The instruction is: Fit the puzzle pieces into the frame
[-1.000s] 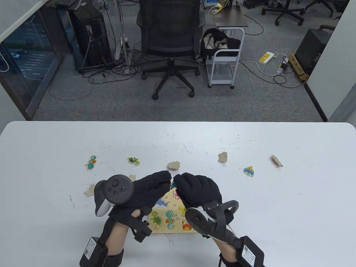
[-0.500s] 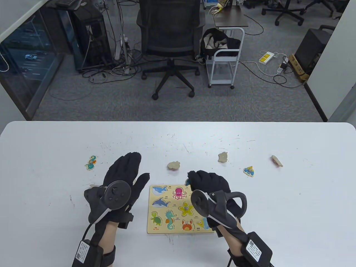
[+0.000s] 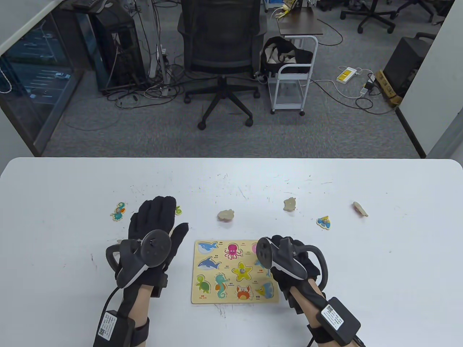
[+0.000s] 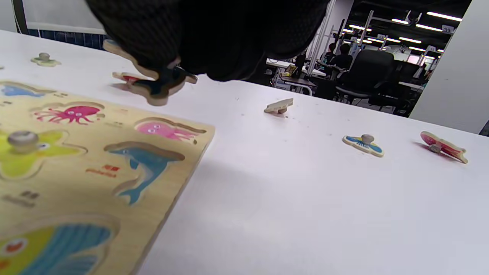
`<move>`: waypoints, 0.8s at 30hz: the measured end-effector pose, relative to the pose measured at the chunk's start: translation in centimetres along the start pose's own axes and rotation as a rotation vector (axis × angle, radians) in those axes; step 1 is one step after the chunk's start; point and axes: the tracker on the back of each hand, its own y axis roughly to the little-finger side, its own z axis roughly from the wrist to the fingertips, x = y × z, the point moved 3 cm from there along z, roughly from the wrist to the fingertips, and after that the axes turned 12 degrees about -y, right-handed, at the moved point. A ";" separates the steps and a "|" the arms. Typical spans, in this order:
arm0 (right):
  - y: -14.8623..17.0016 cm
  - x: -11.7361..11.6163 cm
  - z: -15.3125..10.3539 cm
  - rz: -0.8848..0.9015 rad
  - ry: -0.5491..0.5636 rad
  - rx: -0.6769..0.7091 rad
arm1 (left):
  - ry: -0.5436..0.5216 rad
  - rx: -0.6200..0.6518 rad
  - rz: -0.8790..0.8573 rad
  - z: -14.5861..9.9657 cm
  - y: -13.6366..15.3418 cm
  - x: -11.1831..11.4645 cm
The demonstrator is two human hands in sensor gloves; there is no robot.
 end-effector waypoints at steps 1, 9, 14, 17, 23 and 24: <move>-0.1 -0.3 0.2 -0.007 -0.006 -0.001 | 0.001 0.000 0.003 0.0 0.0 0.0; -1.6 -1.9 1.4 -0.095 -0.049 -0.006 | -0.005 -0.002 0.001 0.0 0.1 0.0; -2.3 -2.8 1.6 -0.145 -0.069 -0.006 | -0.003 0.000 -0.001 0.0 0.0 0.0; -2.4 -3.1 1.8 -0.161 -0.072 -0.016 | 0.001 0.001 0.001 0.0 0.0 0.0; -2.7 -3.7 2.2 -0.175 -0.077 -0.014 | 0.007 0.004 0.007 0.0 -0.2 0.2; -2.7 -3.7 2.3 -0.175 -0.077 -0.015 | 0.009 0.004 0.009 0.0 -0.2 0.2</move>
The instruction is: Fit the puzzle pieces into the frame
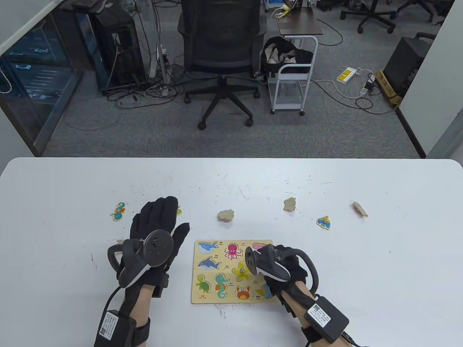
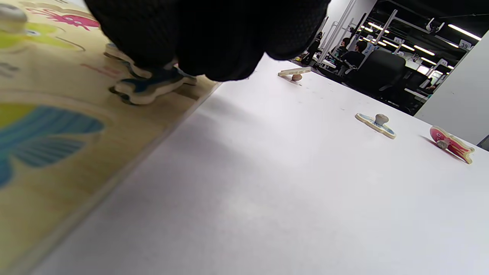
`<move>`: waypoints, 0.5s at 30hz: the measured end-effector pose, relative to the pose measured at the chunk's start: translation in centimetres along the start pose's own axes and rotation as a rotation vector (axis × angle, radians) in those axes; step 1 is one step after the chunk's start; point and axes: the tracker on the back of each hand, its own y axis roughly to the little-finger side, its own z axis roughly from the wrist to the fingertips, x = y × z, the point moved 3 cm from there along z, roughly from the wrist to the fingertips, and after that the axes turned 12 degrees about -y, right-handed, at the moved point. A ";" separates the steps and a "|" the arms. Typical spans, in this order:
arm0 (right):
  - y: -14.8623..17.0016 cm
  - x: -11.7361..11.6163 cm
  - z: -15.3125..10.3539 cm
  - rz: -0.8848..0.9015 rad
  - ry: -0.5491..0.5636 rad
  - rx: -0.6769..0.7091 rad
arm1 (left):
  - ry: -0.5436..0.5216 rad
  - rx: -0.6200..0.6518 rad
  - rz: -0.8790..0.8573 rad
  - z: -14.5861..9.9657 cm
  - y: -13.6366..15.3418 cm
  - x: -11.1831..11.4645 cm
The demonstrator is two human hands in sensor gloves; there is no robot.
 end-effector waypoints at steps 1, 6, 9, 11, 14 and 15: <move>0.0 0.0 0.1 0.001 -0.001 0.000 | 0.003 0.001 0.001 0.0 0.0 0.0; -0.3 -0.3 0.5 -0.011 -0.004 -0.001 | 0.007 0.004 0.005 0.0 -0.2 0.1; -0.3 -0.4 0.5 -0.012 -0.005 -0.002 | 0.013 0.005 0.008 0.0 -0.3 0.2; -0.3 -0.3 0.3 -0.010 -0.006 -0.001 | 0.015 0.006 0.010 0.0 -0.3 0.2; -0.3 -0.3 0.3 -0.001 -0.006 0.001 | 0.017 0.007 0.011 0.0 -0.4 0.2; -0.3 -0.4 0.3 0.004 -0.007 0.002 | 0.017 0.008 0.012 0.0 -0.4 0.2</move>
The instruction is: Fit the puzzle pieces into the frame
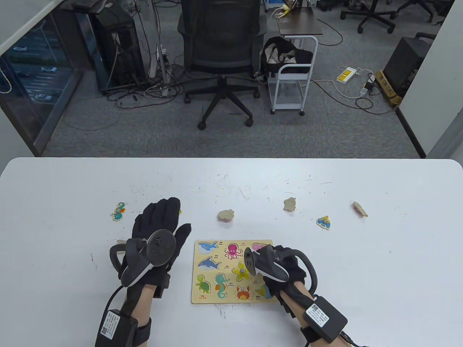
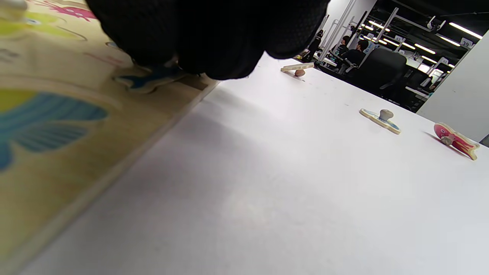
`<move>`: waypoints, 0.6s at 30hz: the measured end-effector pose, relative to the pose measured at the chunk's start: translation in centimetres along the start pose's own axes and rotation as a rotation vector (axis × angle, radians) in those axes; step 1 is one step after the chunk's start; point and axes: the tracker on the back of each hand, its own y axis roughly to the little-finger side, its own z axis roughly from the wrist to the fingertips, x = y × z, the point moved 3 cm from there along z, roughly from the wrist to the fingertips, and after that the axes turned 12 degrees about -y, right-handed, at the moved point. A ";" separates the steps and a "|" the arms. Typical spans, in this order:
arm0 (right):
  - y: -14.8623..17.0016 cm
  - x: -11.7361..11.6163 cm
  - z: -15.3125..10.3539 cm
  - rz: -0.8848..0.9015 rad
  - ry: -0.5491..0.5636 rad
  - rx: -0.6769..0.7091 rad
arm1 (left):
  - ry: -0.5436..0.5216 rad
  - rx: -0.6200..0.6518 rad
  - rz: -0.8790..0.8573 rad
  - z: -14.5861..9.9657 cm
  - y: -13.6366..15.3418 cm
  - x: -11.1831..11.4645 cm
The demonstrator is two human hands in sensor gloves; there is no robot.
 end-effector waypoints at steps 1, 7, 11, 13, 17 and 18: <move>0.0 0.0 0.0 0.001 0.000 0.000 | 0.000 0.000 0.000 0.0 0.0 0.0; 0.4 0.1 0.0 0.014 -0.042 0.025 | -0.004 0.003 -0.010 -0.1 0.1 -0.4; 2.7 1.3 -0.2 0.169 -0.056 0.033 | -0.012 -0.005 -0.030 -0.2 0.3 -0.9; 4.5 2.2 -0.2 0.261 -0.062 0.016 | -0.014 -0.011 -0.038 -0.2 0.5 -1.1; 8.0 4.5 0.2 0.347 -0.012 -0.051 | -0.014 -0.025 -0.044 -0.2 1.0 -1.2; 8.7 5.0 0.5 0.353 -0.004 -0.073 | -0.013 -0.031 -0.042 -0.2 1.2 -1.2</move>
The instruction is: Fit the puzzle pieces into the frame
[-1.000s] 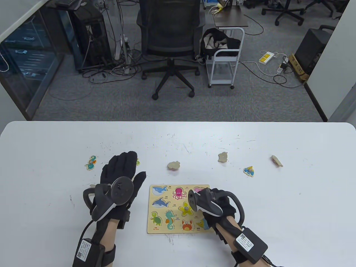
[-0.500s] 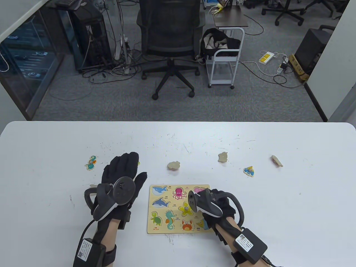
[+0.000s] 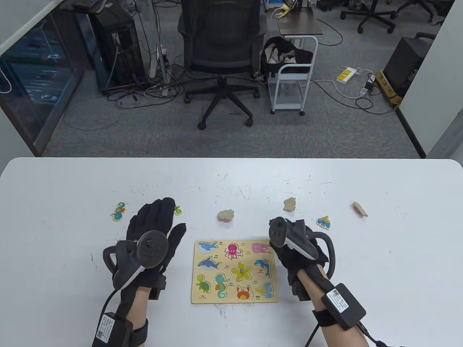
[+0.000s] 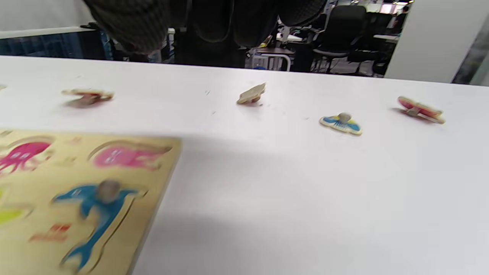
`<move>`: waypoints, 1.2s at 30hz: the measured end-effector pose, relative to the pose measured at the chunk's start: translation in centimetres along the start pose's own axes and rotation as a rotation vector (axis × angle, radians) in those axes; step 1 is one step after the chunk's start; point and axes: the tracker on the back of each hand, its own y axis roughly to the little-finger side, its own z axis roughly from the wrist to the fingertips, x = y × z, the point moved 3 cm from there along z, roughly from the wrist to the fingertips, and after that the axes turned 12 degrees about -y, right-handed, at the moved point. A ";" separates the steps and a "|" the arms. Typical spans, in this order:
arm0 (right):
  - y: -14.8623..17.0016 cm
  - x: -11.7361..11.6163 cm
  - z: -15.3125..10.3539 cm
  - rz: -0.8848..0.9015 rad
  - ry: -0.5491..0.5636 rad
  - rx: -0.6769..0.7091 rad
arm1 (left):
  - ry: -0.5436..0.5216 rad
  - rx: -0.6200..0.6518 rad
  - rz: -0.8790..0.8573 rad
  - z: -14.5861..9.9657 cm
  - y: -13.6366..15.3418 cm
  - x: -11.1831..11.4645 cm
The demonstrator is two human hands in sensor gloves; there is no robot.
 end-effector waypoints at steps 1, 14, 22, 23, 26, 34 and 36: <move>0.4 0.5 0.4 0.005 0.008 -0.015 | 0.000 -0.005 0.001 0.0 0.1 0.0; 2.5 4.6 8.0 0.118 -0.057 -0.207 | 0.000 -0.043 -0.009 -0.1 1.3 -0.5; 2.8 2.6 12.6 0.242 -0.175 -0.280 | -0.005 -0.035 -0.024 -0.3 1.3 -1.0; 2.7 2.3 12.9 0.238 -0.187 -0.287 | -0.004 -0.037 -0.025 -0.3 1.3 -1.0; 2.6 1.1 14.0 0.221 -0.216 -0.316 | 0.009 -0.042 -0.022 -0.2 1.5 -0.7; 2.0 -1.1 15.9 0.219 -0.237 -0.375 | 0.028 -0.044 -0.003 0.0 1.4 -0.2; 1.9 -1.4 16.2 0.195 -0.240 -0.398 | 0.033 -0.045 -0.002 0.0 1.5 0.0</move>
